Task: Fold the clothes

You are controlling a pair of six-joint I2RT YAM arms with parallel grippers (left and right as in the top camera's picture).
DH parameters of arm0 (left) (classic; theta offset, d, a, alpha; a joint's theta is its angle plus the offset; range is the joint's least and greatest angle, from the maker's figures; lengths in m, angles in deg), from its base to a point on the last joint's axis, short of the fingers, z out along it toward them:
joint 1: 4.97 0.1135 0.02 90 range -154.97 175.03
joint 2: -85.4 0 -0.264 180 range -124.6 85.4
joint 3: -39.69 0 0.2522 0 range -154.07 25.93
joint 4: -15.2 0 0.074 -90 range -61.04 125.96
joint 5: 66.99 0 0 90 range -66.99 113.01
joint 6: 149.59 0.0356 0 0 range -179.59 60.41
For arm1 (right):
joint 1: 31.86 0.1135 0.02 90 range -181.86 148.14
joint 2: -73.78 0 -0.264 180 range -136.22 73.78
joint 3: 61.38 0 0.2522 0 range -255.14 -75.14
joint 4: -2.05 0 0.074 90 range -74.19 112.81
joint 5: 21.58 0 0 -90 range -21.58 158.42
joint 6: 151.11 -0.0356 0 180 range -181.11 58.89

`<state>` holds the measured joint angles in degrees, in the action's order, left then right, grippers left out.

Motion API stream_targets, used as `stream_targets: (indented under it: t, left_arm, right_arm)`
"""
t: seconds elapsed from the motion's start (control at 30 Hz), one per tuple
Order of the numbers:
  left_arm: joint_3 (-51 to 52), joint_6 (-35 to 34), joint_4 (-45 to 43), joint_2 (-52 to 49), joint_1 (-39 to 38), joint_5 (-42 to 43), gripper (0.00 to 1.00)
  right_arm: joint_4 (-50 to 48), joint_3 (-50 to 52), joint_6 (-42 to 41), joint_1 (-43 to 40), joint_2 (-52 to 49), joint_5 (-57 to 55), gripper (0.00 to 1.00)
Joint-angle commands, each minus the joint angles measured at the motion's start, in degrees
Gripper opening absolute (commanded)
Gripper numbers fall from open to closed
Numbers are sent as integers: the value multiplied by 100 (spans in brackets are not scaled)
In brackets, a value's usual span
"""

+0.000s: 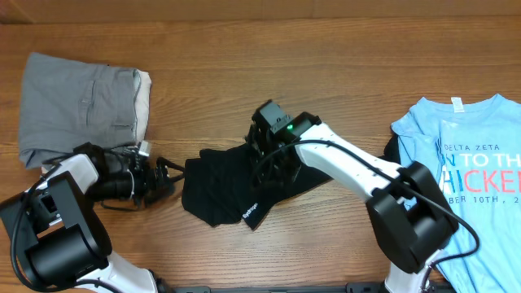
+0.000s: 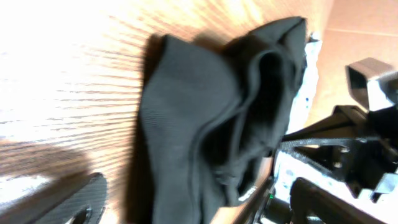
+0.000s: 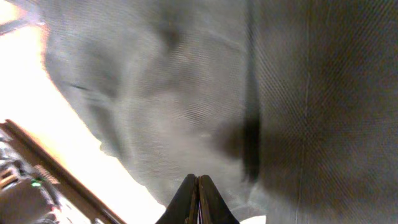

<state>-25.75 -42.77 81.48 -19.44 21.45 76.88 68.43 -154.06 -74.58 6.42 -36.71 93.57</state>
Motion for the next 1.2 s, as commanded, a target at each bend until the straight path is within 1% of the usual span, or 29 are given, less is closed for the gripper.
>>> stream_targets:
  t: [0.0, 0.23, 0.37, 0.43, 0.47, 0.53, 0.67, 0.8, 0.9, 0.93, 1.03, 1.17]
  left_arm:
    - [-498, 616, 363, 466, -13, 319, 100]
    - [-1362, 595, 1248, 1311, -17, 341, 100]
    - [-1864, 173, 1582, 1615, -17, 826, 100]
    - [-2087, 98, 1768, 1672, -20, 1021, 100]
    - [-2153, 101, 1827, 1685, -20, 968, 100]
    - [-2214, 131, 1998, 1690, -20, 693, 92]
    - [-2212, 162, 2291, 1690, -105, -210, 90]
    - [-2201, 160, 2470, 1690, -170, -732, 91]
    - [-2153, 122, 2389, 1690, -173, -1029, 100]
    - [-2124, 39, 2326, 1687, -173, -1110, 100]
    - [-1965, -232, 1971, 1687, -175, -1244, 100]
    - [-1582, -380, 1346, 1683, -254, -1248, 100]
  right_arm:
    - [-9, -282, -59, 26, 332, -153, 4]
    - [-535, -118, -507, 356, 9, -61, 4]
    - [-855, -118, -778, 610, -463, 44, 4]
    - [-1119, -118, -1088, 708, -743, 57, 4]
    - [-1272, -118, -1276, 739, -870, 55, 4]
    - [-1668, -118, -1725, 745, -1130, 33, 4]
    - [-2568, -118, -2481, 514, -1456, -127, 4]
    - [-3263, -120, -2944, 33, -1541, -282, 4]
    - [-3355, -195, -3001, -315, -1541, -168, 4]
    - [-3362, -229, -2931, -431, -1541, 17, 4]
    - [-3381, -297, -2387, -603, -1537, 822, 4]
    - [-3115, -297, -2179, -590, -1530, 1104, 5]
